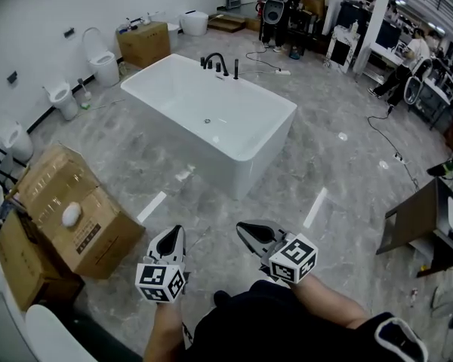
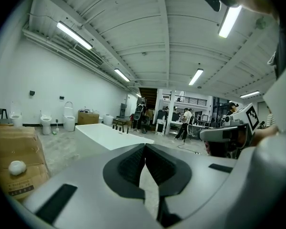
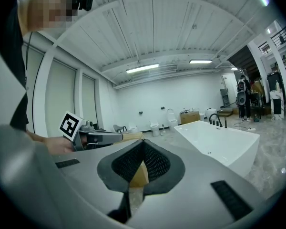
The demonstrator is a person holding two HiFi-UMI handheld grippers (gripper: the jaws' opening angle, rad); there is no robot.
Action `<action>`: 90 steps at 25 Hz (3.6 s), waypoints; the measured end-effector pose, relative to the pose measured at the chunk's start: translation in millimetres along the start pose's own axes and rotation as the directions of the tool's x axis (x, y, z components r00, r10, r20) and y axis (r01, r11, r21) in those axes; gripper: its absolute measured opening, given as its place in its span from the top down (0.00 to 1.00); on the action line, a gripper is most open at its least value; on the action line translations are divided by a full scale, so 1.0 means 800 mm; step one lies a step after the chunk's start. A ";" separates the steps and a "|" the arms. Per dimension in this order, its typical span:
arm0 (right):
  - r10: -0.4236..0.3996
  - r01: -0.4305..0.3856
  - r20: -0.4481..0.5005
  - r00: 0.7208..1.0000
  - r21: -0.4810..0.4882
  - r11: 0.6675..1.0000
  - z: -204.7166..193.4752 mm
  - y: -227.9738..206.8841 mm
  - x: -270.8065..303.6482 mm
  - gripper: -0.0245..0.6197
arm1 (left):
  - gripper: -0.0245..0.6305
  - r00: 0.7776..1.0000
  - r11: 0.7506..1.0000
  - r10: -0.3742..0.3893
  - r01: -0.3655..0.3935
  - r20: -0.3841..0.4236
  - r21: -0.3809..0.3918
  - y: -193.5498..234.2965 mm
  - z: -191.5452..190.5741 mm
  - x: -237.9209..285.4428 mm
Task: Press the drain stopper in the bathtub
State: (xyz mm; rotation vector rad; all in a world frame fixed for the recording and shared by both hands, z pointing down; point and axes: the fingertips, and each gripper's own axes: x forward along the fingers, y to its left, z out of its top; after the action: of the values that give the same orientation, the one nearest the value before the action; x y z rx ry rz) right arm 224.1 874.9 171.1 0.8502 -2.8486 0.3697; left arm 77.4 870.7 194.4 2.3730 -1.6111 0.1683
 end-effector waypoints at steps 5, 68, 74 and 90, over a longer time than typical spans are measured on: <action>0.023 -0.023 -0.034 0.999 0.010 1.000 -0.010 0.010 0.033 0.94 | 0.94 1.000 0.999 0.021 -0.021 -0.012 -0.025 0.040 -0.006 -0.006; -0.011 0.030 -0.124 0.992 0.155 0.987 0.150 -0.496 0.734 0.94 | 0.94 0.983 0.993 -0.112 0.115 -0.143 0.017 0.577 0.190 0.649; -0.056 0.085 -0.176 0.983 0.161 0.983 0.148 -0.531 0.752 0.94 | 0.94 0.983 0.992 -0.126 0.123 -0.132 -0.035 0.607 0.191 0.675; -0.058 0.078 -0.117 0.991 0.178 0.981 0.195 -0.732 0.799 0.94 | 0.94 0.981 0.991 -0.123 0.128 -0.148 0.030 0.609 0.253 0.876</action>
State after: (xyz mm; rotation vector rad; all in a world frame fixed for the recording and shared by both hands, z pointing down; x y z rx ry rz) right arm 8.6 26.6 267.2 0.9251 -2.7063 0.6554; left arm -121.0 18.1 246.4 2.4211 -1.4005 0.3431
